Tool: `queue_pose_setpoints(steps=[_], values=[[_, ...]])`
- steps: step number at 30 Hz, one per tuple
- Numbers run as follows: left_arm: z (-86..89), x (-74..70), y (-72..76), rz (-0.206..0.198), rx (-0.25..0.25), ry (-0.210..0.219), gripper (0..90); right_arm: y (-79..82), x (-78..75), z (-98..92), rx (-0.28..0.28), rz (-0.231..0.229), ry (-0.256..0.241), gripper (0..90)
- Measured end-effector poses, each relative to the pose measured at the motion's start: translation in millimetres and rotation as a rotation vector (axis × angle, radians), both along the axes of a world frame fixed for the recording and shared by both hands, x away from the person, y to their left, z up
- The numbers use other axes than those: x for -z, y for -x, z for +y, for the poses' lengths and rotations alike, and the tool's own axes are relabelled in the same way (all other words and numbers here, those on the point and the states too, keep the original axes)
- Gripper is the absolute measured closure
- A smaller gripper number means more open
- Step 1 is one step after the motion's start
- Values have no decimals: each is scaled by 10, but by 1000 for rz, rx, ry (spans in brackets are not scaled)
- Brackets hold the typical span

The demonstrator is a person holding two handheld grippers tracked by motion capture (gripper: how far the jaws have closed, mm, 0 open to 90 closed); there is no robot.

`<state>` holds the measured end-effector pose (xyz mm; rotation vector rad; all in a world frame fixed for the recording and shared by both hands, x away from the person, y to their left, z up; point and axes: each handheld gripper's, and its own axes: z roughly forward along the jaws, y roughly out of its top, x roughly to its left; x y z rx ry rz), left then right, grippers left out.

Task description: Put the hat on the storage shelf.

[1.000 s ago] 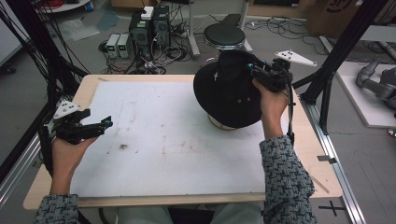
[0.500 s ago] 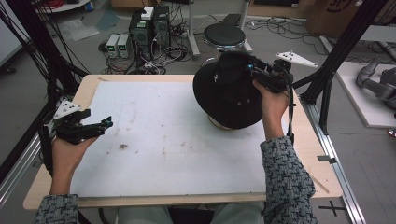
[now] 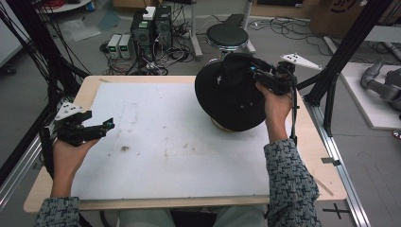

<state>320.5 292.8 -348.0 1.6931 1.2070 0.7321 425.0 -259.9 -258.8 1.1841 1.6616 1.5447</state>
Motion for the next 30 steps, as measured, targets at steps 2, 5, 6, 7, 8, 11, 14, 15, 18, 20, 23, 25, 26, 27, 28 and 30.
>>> queue_pose_setpoints(steps=[2,5,6,7,8,11,14,15,18,20,23,25,26,27,28,30], values=[[2,2,0,1,1,-1,160,-2,1,3,0,-1,-2,502],[4,5,-2,3,2,-1,160,1,0,8,3,-1,-5,478],[3,6,-3,3,2,-2,160,2,-2,4,5,-2,-6,459],[3,6,-3,3,2,-2,160,2,-3,1,8,-5,-8,445],[1,6,-3,3,2,0,160,5,-6,-4,9,-6,-9,432],[0,8,-4,3,3,-2,160,15,-15,-35,22,-8,-14,388],[-5,9,-4,3,4,-1,160,30,-25,-76,35,-7,-22,344],[-6,8,-4,4,4,-1,160,37,-29,-85,38,-7,-25,333],[-6,7,-4,4,4,-1,160,77,-52,-124,40,-13,-26,307],[-5,9,-5,4,3,-1,160,110,-66,-142,37,-16,-19,300],[-4,10,-5,5,3,-2,160,169,-75,-187,30,-18,-11,279],[-4,10,-6,6,3,-2,160,221,-71,-215,22,-19,-3,274],[-5,11,-7,6,3,-2,160,248,-68,-230,19,-19,0,267],[-7,12,-6,7,3,-2,160,277,-64,-246,15,-21,2,257],[-8,14,-9,7,4,-4,160,308,-61,-256,10,-19,0,248],[-14,16,-10,9,2,-3,160,370,-54,-281,-2,-21,5,232]])
